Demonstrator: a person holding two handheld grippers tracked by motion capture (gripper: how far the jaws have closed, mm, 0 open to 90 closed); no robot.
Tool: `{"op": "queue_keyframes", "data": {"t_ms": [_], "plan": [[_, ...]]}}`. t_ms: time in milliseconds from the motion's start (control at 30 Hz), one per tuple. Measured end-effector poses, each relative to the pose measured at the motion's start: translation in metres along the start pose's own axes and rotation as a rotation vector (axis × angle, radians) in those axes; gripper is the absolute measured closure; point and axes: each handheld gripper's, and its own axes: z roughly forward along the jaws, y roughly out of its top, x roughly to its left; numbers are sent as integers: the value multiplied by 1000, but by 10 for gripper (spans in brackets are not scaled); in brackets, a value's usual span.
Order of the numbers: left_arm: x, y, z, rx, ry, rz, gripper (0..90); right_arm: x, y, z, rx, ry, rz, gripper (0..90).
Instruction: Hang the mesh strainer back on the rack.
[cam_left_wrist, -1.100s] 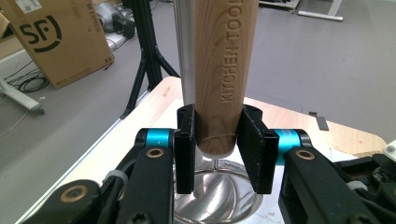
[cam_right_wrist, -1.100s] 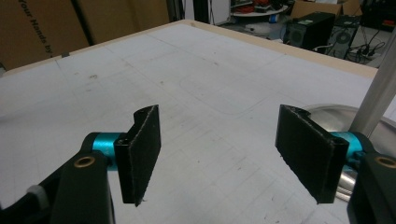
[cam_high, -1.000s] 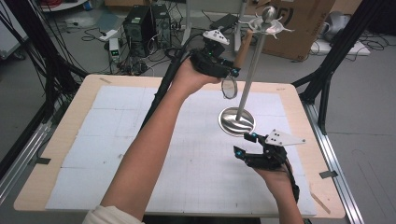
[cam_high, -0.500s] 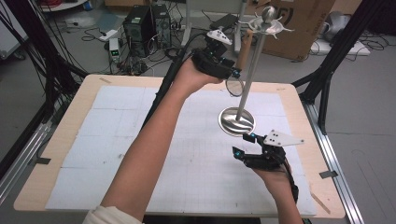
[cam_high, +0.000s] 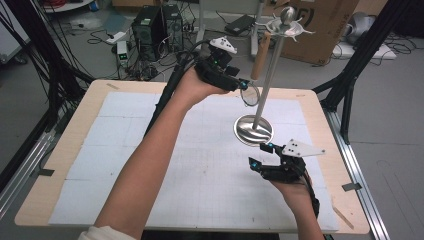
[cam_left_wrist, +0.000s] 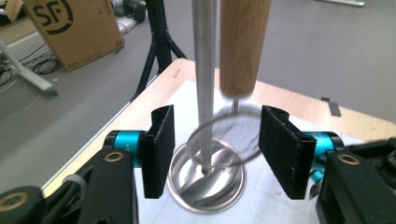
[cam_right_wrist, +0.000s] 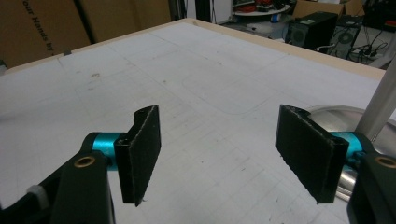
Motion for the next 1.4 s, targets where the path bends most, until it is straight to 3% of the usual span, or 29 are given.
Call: {"op": "queue_keyframes", "data": {"t_ms": [433,833,1400], "plan": [[9,-34,-32,-57,13,-46,370,3,-2,6,23,4,-8,305],[18,-71,-55,-84,72,-63,273,4,-1,8,26,8,-15,305],[9,-110,-74,-86,41,-71,207,5,-2,9,35,9,-13,305]]}}
